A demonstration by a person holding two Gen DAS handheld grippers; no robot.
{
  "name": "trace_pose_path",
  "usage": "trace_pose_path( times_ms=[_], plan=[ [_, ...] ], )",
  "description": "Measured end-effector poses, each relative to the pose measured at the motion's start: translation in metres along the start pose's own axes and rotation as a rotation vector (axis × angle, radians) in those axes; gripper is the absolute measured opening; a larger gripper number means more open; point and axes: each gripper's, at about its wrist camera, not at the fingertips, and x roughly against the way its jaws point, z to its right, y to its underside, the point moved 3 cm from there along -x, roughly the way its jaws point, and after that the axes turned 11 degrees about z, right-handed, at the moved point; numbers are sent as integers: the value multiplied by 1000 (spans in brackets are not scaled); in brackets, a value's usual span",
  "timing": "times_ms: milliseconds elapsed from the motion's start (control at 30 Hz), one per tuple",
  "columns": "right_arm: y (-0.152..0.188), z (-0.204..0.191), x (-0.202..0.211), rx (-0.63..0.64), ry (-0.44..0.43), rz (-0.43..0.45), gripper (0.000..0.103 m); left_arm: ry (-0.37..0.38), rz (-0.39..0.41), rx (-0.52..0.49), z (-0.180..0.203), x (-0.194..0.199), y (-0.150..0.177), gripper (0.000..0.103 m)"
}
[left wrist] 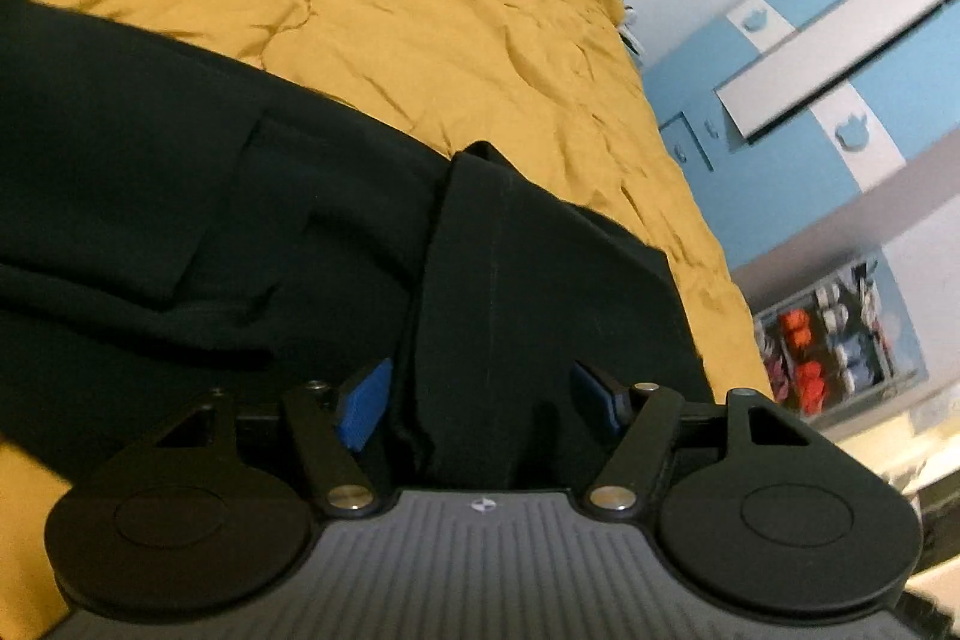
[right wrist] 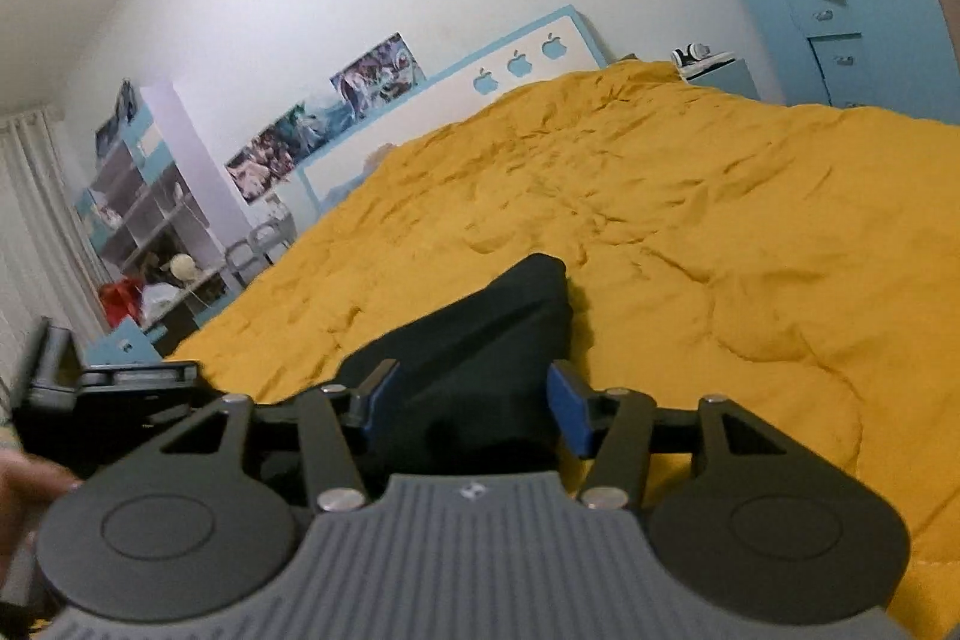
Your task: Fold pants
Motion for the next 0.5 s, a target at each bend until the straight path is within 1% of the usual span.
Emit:
trace_pose_path(
  times_ms=[33, 67, 100, 167, 233, 300, 500],
  plan=[
    [1, 1, 0, -6, -1, 0, 53, 5, 7, 14, -1, -3, -1, 71],
    [1, 2, 1, -10, 0, -2, 53, 3, 10, 26, -1, -6, -3, 61],
    [0, 3, 0, -13, 3, -5, 53, -7, 13, 36, 0, -7, -1, 43],
    [1, 4, -1, -20, 7, -10, 53, -28, 10, 66, -4, -8, -3, 22],
    [1, 6, -6, -26, 9, -13, 54, -10, 6, 106, -11, -7, -3, 15],
    [2, 7, -6, -31, 8, -14, 54, 6, 0, 128, -17, -6, -3, 11],
    [3, 8, -5, -36, 6, -13, 55, 46, 7, 121, -13, 3, -8, 6]
  ],
)
